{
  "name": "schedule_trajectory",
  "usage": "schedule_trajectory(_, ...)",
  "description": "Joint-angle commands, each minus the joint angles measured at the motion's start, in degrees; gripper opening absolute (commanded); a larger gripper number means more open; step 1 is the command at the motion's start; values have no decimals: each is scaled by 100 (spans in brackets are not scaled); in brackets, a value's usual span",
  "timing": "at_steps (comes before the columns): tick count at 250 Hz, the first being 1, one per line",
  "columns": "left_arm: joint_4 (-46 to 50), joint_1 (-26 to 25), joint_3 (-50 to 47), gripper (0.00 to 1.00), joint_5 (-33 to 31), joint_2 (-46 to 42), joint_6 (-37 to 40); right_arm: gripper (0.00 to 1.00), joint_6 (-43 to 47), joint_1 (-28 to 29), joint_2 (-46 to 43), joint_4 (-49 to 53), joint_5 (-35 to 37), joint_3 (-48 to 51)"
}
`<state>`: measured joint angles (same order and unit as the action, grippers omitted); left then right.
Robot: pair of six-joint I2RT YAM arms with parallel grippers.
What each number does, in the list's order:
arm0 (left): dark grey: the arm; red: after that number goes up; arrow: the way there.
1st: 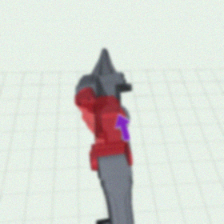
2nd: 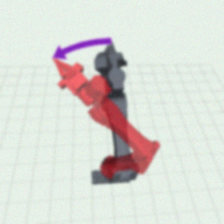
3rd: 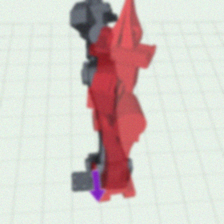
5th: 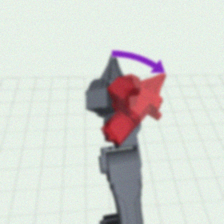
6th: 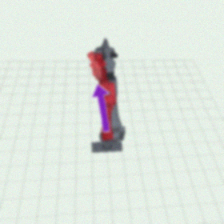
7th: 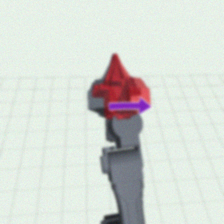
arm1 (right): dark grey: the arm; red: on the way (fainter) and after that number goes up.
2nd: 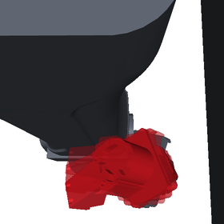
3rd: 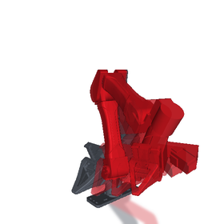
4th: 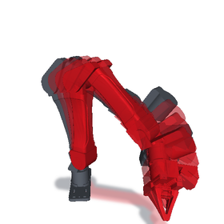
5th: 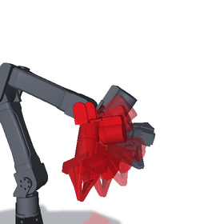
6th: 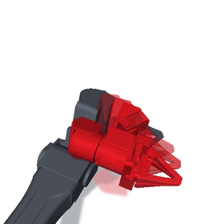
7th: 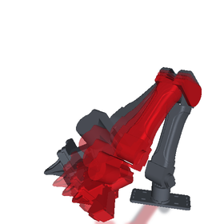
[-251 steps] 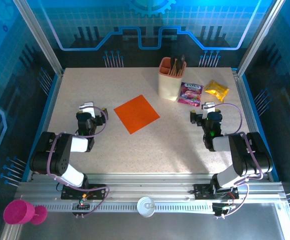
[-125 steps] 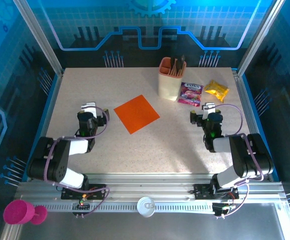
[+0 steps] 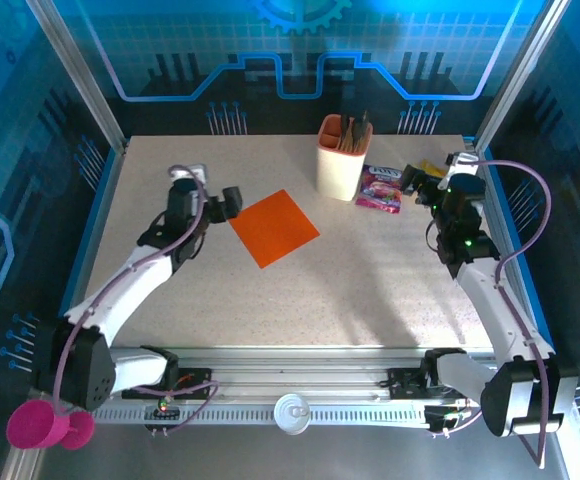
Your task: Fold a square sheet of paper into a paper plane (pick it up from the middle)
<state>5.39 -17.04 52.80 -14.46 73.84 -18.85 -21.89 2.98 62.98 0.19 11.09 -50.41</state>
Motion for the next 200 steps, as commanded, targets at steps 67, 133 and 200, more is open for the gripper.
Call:
schedule_trajectory(67, 1572, -1140, 2292, 100, 460, 3141, -215, 99, -763, 153, -575, 1542, -1578, 758)
schedule_trajectory(133, 1671, -1431, 3473, 100, 640, 4449, -180, 99, -1052, 220, -1307, 1850, -1595, 1332)
schedule_trajectory(200, 1702, -1687, 4082, 100, 689, 4989, -260, 99, -1100, 228, -1631, 2136, -1608, 1561)
